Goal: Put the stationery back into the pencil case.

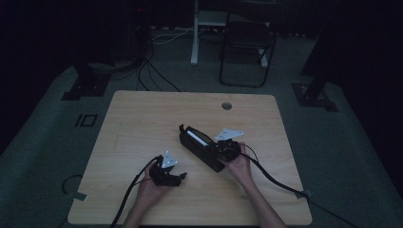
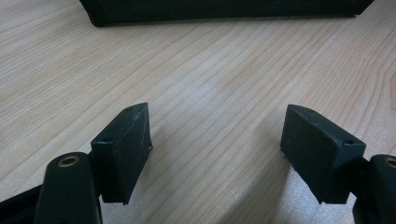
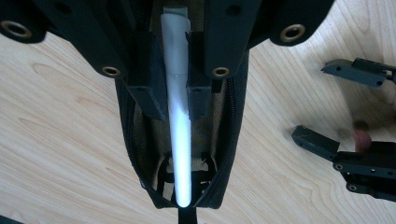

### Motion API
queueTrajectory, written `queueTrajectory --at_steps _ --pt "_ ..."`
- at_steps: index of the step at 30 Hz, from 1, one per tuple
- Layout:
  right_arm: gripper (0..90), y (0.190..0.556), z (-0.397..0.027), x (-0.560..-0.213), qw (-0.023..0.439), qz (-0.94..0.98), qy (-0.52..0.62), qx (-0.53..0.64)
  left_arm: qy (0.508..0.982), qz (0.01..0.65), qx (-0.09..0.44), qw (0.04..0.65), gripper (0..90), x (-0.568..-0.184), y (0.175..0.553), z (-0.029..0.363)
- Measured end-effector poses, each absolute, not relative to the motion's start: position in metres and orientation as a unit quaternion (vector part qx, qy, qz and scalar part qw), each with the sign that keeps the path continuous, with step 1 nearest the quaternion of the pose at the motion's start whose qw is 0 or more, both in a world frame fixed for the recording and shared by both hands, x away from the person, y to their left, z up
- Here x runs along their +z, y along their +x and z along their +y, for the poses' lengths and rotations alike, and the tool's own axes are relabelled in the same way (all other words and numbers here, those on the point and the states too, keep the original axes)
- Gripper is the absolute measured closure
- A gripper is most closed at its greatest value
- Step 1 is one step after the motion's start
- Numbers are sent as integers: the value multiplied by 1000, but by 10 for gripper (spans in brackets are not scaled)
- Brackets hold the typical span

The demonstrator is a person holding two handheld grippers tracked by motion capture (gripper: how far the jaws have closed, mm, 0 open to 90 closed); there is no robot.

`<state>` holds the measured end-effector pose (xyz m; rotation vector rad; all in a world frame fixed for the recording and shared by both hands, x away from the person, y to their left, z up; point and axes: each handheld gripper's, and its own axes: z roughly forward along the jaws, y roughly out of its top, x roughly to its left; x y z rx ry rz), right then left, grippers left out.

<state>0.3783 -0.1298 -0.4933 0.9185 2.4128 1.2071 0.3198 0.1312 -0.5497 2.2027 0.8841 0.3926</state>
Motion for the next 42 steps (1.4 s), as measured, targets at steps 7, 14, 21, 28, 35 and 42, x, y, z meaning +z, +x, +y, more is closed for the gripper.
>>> queueTrajectory --at_steps 7,14,21,28,35,42 --pt "779 380 -130 -494 142 836 321 422 854 343 152 360 250 -550 320 131" --pt "599 378 -131 -490 141 828 319 440 854 343 153 360 250 -550 320 131" --pt "509 371 -139 -476 158 821 318 447 854 343 153 360 250 -550 320 131" --pt "461 365 -149 -463 170 814 326 449 854 344 153 360 250 -550 320 131" --pt "440 358 -155 -456 181 817 323 442 854 343 153 360 250 -550 320 131" --pt "437 357 -169 -460 180 807 347 443 855 342 153 360 249 -550 320 131"
